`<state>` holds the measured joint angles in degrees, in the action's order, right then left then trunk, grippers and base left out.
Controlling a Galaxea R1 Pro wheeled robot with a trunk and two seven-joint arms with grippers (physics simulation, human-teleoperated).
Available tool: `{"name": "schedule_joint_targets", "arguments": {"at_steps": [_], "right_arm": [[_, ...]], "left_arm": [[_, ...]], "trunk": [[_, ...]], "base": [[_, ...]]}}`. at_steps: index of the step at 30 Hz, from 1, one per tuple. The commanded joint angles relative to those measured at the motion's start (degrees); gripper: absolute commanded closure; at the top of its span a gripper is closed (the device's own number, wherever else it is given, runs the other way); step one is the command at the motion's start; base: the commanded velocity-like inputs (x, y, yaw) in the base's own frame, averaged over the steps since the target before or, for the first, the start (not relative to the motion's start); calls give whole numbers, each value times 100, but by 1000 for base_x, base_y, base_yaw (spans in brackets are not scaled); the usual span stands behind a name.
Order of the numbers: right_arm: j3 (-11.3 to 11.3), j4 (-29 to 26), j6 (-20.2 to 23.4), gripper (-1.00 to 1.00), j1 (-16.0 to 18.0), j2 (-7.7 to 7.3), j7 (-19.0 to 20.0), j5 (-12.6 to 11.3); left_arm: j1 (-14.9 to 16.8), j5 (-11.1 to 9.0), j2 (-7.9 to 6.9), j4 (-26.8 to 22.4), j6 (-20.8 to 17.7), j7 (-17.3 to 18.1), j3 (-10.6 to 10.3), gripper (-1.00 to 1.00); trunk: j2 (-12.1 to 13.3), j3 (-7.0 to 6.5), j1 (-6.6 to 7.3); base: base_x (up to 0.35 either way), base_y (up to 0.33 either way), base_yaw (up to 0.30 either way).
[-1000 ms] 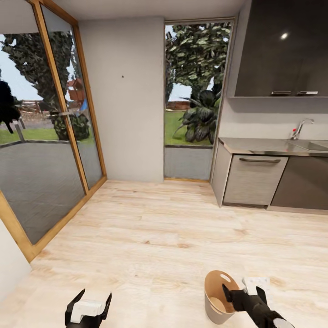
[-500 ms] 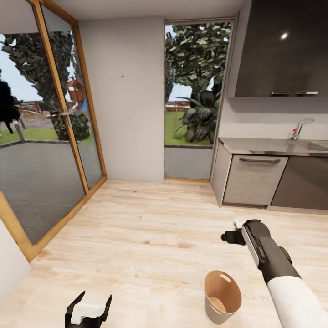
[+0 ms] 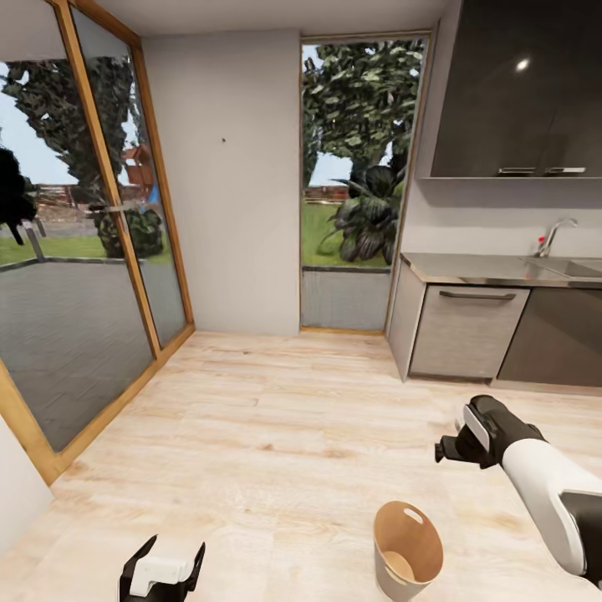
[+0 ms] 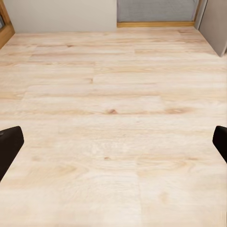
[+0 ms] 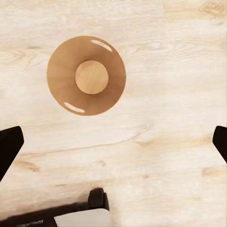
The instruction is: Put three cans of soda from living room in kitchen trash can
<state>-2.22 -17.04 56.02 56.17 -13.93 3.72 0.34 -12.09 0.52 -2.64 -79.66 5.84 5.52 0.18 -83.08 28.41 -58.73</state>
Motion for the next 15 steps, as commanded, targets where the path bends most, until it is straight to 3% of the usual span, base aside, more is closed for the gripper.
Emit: {"name": "schedule_joint_targets", "arguments": {"at_steps": [1, 9, 15], "right_arm": [[4, 11, -3, -100, 3, -1, 3, -1], [25, 48, -17, -100, 15, -1, 10, -2], [39, 47, -20, -100, 9, 22, 7, 26]], "left_arm": [[1, 0, 0, 1, -6, 2, 0, -100], [1, 1, 0, -5, -26, 5, 0, -100], [1, -19, 0, -6, 23, 1, 0, -100]], "trunk": [[0, 0, 0], [0, 0, 0], [0, 0, 0]], "base": [[239, -142, 0], [254, -156, 0], [70, -42, 0]]}}
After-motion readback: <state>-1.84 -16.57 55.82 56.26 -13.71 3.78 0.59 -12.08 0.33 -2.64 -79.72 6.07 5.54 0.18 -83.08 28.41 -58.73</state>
